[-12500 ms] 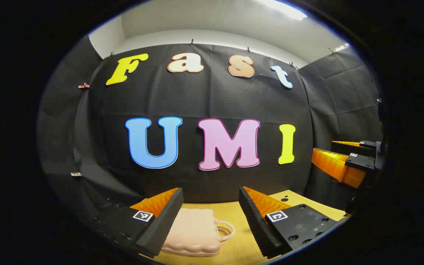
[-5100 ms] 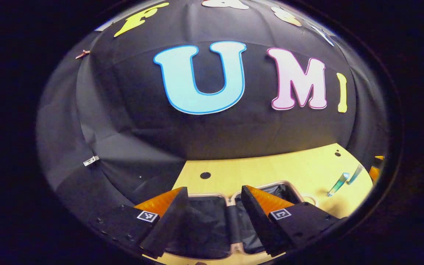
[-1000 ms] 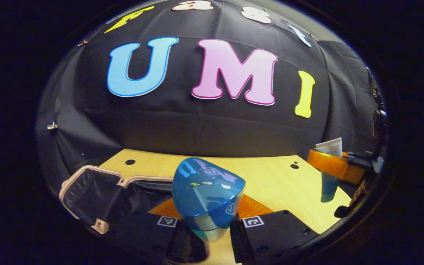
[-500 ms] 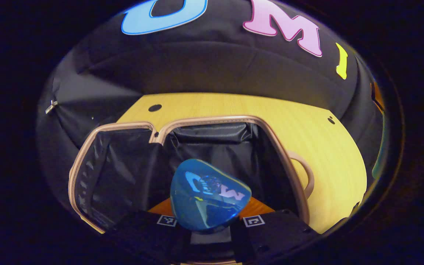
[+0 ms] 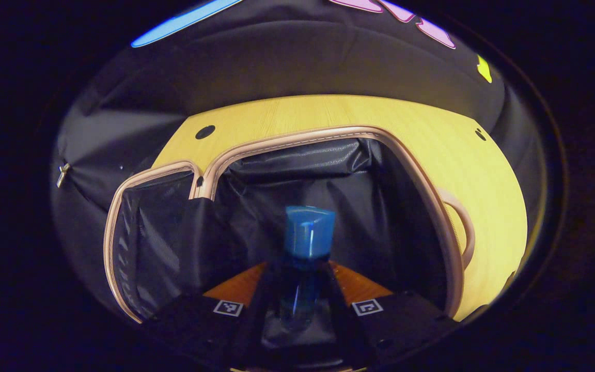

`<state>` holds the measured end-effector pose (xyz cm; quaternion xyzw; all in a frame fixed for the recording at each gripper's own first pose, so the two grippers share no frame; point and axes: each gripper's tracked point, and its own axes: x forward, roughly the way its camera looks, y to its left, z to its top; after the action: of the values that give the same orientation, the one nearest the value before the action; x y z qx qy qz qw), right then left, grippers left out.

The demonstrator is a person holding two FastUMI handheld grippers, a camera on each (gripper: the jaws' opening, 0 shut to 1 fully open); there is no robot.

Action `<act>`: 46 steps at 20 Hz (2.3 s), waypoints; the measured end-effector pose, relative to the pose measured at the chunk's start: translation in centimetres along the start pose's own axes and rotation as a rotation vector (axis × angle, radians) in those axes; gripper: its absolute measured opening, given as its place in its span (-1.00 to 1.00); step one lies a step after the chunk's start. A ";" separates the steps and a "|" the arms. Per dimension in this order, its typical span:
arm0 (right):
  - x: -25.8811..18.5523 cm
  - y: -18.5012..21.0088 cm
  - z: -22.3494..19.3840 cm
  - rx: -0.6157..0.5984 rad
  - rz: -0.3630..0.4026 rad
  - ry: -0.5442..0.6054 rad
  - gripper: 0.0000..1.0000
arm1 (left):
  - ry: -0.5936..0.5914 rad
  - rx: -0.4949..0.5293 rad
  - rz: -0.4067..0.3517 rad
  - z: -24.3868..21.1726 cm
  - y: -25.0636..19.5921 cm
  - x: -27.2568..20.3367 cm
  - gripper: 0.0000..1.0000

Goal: First open the suitcase, pack the skin care products into it, and then close the suitcase.

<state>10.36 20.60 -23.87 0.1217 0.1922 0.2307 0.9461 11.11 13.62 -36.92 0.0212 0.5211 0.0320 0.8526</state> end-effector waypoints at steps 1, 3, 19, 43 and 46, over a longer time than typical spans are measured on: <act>0.1 0.0 -0.2 -0.004 -0.004 0.006 -0.54 | -0.020 -0.018 -0.001 0.1 0.2 -0.4 0.39; 0.3 0.1 -0.8 -0.004 -0.006 0.022 -0.54 | -0.073 -0.065 -0.003 0.3 0.9 -2.0 0.70; 9.6 3.8 -17.1 0.139 -0.212 0.469 -0.75 | -0.417 -0.355 -0.003 -4.2 10.5 -20.5 0.89; 0.0 8.4 -9.9 0.010 -0.107 0.268 0.96 | -0.422 -0.684 0.035 -9.5 38.1 -7.7 0.93; -2.7 8.5 -11.1 -0.014 -0.097 0.292 0.96 | -0.390 -0.816 -0.090 -8.2 39.2 -3.3 0.85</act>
<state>0.15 28.16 -30.32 0.0706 0.3317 0.2014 0.9189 1.06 52.52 -34.96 -0.3333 0.2960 0.1931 0.8741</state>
